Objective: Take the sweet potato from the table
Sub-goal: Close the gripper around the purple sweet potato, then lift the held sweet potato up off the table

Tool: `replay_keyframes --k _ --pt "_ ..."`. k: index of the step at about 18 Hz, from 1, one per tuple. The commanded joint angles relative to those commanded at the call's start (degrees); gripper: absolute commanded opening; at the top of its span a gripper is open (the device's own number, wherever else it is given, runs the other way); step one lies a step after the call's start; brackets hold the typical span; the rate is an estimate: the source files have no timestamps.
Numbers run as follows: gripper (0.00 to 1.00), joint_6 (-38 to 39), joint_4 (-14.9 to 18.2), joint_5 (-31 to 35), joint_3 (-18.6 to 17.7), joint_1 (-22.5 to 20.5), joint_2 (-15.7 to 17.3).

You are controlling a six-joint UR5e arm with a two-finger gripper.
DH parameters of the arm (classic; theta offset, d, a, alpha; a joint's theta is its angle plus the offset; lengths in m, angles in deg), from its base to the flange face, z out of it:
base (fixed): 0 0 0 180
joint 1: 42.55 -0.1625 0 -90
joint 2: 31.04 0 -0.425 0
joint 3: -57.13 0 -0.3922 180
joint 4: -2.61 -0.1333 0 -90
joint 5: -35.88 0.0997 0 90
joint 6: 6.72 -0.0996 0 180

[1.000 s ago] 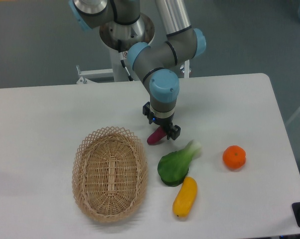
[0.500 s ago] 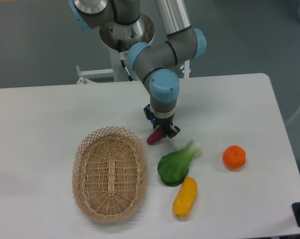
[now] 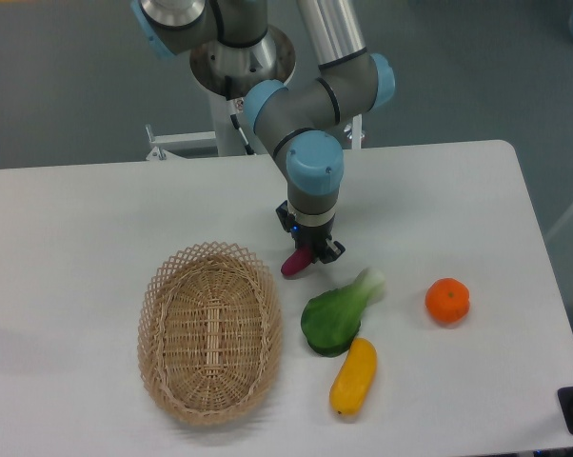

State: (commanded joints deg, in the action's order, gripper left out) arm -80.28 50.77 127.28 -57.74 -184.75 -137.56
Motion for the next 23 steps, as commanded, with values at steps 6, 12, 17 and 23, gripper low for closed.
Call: replay_keyframes --k 6,12,17,23 --pt "0.40 -0.4 1.1 -0.5 2.0 -1.0 1.5" --pt "0.40 -1.4 8.4 -0.7 7.9 -1.9 4.7" --pt "0.40 -1.4 19.4 -3.7 17.4 -3.1 5.4" --pt "0.40 -1.4 30.8 -6.9 28.6 -5.0 5.5"
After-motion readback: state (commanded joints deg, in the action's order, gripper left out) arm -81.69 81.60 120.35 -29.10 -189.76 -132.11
